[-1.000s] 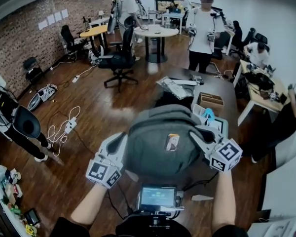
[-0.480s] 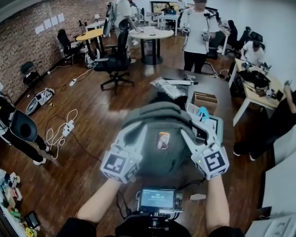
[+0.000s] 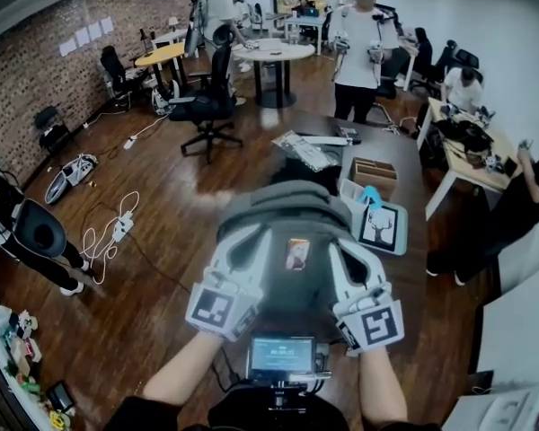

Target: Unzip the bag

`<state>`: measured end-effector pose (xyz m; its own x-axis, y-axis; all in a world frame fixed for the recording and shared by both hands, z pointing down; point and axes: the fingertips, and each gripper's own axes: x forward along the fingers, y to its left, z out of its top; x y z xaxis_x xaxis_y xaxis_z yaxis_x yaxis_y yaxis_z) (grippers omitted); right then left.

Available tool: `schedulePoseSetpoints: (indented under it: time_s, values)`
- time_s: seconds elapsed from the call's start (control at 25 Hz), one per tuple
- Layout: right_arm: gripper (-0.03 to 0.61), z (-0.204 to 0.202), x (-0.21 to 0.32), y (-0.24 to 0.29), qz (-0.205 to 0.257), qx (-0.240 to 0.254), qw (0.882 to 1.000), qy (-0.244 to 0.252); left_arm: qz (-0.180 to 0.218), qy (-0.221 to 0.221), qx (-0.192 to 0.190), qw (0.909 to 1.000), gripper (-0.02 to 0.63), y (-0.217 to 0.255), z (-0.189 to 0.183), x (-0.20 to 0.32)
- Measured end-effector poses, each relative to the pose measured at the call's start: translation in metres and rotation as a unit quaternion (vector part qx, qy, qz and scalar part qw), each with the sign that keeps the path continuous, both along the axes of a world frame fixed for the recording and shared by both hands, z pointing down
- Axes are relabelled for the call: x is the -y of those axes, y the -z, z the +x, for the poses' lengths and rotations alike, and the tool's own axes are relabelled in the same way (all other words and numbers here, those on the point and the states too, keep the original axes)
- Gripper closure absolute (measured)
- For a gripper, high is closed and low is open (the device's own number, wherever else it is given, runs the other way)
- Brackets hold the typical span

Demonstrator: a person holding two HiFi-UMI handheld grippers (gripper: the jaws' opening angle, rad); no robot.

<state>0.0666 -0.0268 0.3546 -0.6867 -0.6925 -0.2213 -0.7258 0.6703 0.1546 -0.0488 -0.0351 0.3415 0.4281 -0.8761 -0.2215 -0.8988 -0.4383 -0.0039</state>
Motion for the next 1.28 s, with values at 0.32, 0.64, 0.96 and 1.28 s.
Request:
schedulePoseSetpoints:
  time_s: [0.32, 0.64, 0.96, 1.28]
  values:
    - [0.563, 0.005, -0.003, -0.005, -0.035, 0.043, 0.998, 0.009, -0.002, 0.004, 0.006, 1.0, 0.592, 0.001, 0.003, -0.005]
    - [0.565, -0.006, -0.029, 0.011, -0.022, 0.044, 0.998, 0.029, -0.006, 0.013, 0.003, 0.9999, 0.592, 0.014, 0.007, -0.019]
    - [0.565, -0.001, -0.053, 0.016, -0.014, 0.036, 0.999, 0.033, 0.002, 0.02, -0.004, 0.9998, 0.592, 0.021, 0.015, -0.043]
    - [0.565, 0.008, -0.071, 0.03, -0.02, 0.076, 0.997, 0.027, 0.003, 0.034, 0.014, 0.9993, 0.592, 0.031, 0.027, -0.062]
